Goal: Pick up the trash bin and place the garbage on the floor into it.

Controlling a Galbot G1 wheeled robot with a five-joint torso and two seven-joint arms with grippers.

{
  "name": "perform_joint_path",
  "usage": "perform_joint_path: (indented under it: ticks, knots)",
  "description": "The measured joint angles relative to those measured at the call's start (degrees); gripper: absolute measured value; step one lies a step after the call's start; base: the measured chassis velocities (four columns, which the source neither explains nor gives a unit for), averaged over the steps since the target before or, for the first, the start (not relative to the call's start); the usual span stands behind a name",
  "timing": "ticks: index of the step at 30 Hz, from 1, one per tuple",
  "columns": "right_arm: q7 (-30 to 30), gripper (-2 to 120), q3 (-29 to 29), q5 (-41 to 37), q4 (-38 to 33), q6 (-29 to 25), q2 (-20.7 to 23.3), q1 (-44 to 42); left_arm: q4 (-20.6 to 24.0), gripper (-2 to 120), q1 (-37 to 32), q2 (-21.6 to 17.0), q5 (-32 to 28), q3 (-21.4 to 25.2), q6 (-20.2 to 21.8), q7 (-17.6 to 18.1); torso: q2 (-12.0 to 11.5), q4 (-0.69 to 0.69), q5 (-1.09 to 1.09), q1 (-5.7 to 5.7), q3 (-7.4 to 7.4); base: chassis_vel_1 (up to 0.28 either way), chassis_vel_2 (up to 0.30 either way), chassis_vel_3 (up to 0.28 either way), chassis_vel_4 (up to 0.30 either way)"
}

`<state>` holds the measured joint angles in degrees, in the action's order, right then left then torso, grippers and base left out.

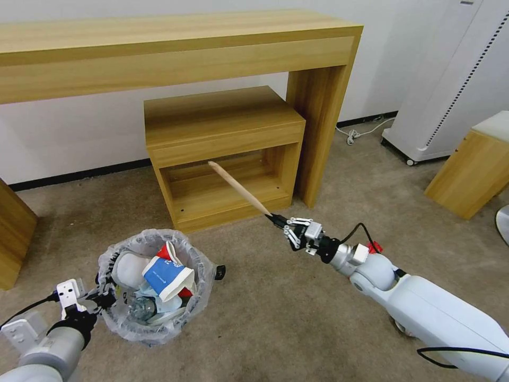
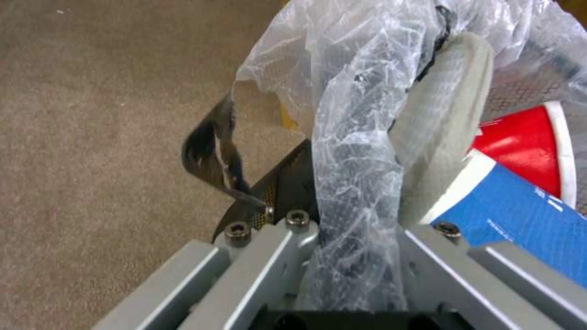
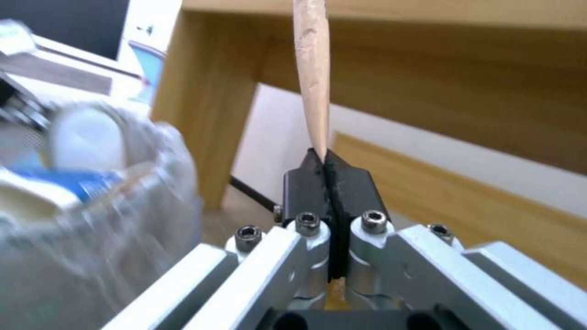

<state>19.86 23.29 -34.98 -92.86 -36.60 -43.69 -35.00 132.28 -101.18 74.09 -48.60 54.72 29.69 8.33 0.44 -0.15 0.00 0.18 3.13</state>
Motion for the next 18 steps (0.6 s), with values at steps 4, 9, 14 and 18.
perform_joint_path:
  ticks: [4,9,14,18]
  knots:
    - [-0.4,0,4.9,-1.4,-3.1,0.3,-0.2,3.1,0.3,1,0.0,-0.2,0.0,0.0,0.2,0.2,0.0,0.00,-0.01,0.00,0.00,0.000,0.000,0.000,0.000]
    - [-0.9,0,11.9,-2.6,-5.0,0.6,-2.1,7.2,0.6,1,0.0,-0.1,-0.1,0.1,0.4,0.3,0.0,0.01,0.00,0.00,0.00,0.000,0.000,0.000,0.000]
    - [-1.8,0,18.9,-3.4,-5.5,1.2,-4.3,12.0,1.0,1,0.1,0.0,-0.3,0.3,0.5,0.6,0.0,0.01,-0.01,0.00,0.00,0.000,0.000,0.000,0.000]
    - [-2.6,0,23.5,-3.5,-4.3,1.4,-6.0,15.7,1.7,1,-0.2,0.1,-0.6,0.5,0.6,0.9,0.0,0.01,-0.01,0.00,0.00,0.000,0.000,0.000,0.000]
